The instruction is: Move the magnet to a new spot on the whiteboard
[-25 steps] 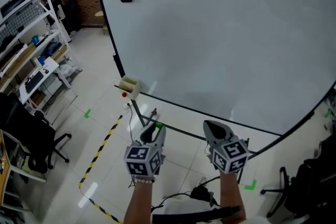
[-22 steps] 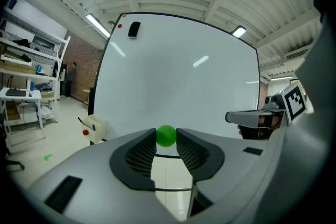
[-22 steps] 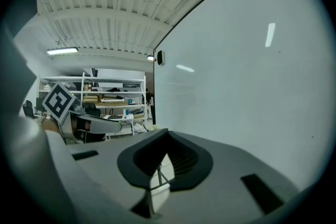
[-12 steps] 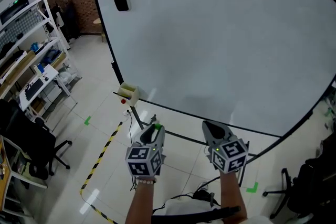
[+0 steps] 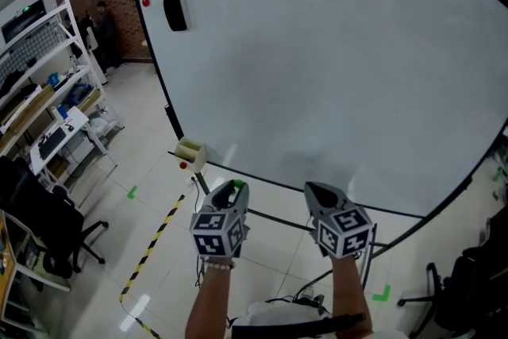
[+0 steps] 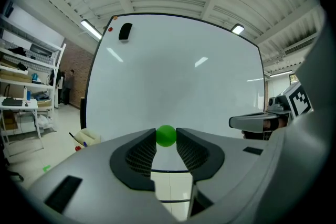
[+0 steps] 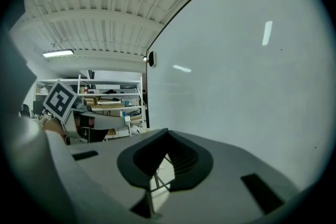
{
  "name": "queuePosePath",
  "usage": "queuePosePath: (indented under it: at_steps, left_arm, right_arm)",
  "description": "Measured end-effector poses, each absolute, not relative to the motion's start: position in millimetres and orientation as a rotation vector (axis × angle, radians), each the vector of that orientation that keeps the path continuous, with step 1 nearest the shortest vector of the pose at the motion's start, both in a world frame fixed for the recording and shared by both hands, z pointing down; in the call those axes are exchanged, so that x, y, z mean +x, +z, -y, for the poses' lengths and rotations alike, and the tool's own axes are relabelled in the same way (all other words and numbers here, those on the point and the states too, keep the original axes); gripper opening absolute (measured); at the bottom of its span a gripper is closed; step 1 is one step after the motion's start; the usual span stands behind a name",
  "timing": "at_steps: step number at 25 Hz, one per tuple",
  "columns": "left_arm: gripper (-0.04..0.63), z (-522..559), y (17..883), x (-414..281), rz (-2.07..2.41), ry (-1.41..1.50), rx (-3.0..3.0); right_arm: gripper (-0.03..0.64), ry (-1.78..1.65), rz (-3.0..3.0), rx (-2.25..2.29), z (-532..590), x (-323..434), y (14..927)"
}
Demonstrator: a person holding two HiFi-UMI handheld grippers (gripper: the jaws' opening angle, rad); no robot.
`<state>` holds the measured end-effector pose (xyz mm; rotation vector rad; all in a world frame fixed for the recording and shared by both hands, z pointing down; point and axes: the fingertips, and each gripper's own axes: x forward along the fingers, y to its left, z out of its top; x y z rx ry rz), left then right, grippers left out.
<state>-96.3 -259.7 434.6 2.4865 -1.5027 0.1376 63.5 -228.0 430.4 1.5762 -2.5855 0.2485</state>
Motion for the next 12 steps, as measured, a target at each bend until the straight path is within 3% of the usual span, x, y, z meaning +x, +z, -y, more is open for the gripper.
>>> queuePosePath:
  at_steps: [12]
  left_arm:
    - [0.121, 339.2, 339.0, -56.0, 1.575, 0.091, 2.649]
  right_arm:
    - [0.009, 0.157, 2.605, 1.564, 256.8, 99.2, 410.2]
